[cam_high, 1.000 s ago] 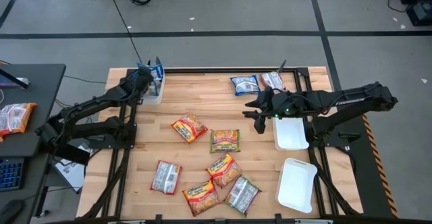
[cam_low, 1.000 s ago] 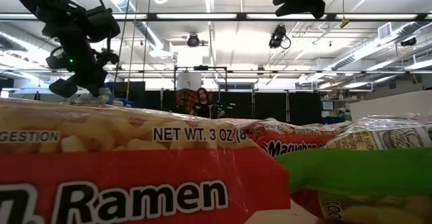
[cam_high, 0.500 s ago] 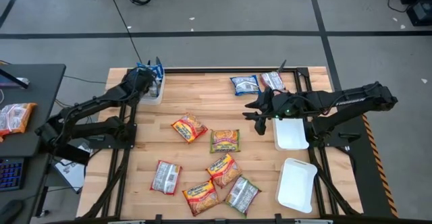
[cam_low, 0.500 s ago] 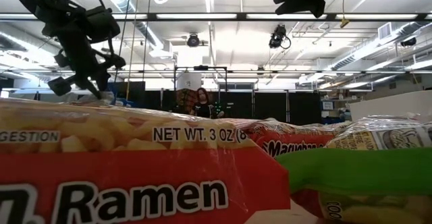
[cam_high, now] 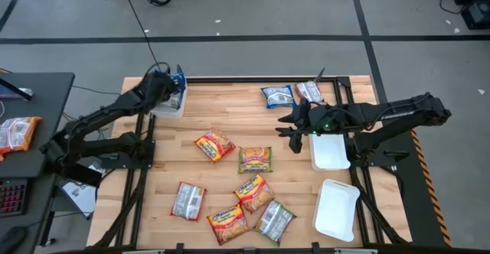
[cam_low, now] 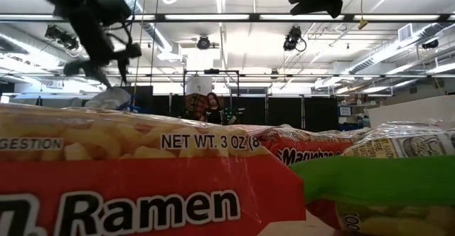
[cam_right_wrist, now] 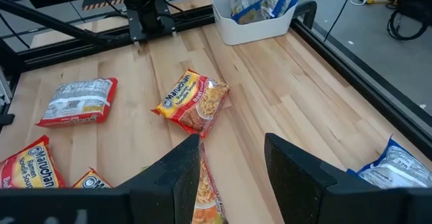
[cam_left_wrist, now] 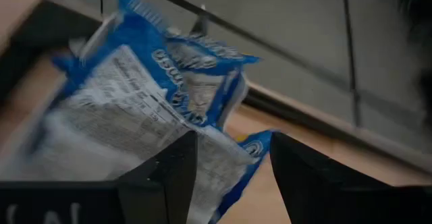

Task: Sort Maruchan noodles
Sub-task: Put the blue noodle pack into the top left white bin

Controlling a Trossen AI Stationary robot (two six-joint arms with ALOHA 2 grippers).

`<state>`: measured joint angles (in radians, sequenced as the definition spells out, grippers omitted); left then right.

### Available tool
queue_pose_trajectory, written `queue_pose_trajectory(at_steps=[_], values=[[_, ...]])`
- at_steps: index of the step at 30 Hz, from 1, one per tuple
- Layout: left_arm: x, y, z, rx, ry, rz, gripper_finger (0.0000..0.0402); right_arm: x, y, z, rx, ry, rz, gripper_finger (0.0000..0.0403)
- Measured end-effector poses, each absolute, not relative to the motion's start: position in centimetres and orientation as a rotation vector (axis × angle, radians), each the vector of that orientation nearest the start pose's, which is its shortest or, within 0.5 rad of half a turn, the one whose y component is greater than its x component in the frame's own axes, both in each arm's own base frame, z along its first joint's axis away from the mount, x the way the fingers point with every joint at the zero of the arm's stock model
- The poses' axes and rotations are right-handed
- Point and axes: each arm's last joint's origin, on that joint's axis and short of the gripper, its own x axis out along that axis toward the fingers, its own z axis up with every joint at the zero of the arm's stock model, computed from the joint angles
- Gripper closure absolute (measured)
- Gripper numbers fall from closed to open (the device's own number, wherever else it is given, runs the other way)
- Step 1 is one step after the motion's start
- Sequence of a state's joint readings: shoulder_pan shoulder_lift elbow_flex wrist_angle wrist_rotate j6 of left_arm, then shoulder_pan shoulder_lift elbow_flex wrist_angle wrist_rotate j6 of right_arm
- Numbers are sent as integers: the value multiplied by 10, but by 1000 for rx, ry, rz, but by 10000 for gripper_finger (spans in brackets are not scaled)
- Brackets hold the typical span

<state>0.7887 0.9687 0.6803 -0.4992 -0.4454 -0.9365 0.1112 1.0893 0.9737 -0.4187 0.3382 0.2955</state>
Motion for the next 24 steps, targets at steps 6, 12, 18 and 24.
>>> queue_pose_trajectory(at_steps=[6,12,18,24], values=[[109,126,285,-797,619,1464,226,229,15,322,168,478,-300,233],[99,110,281,-970,855,1353,232,229,13,322,145,479,-303,233],[105,115,250,-1086,946,1303,233,229,13,322,140,476,-301,233],[112,151,219,-1048,1099,1289,233,229,13,322,143,476,-301,233]])
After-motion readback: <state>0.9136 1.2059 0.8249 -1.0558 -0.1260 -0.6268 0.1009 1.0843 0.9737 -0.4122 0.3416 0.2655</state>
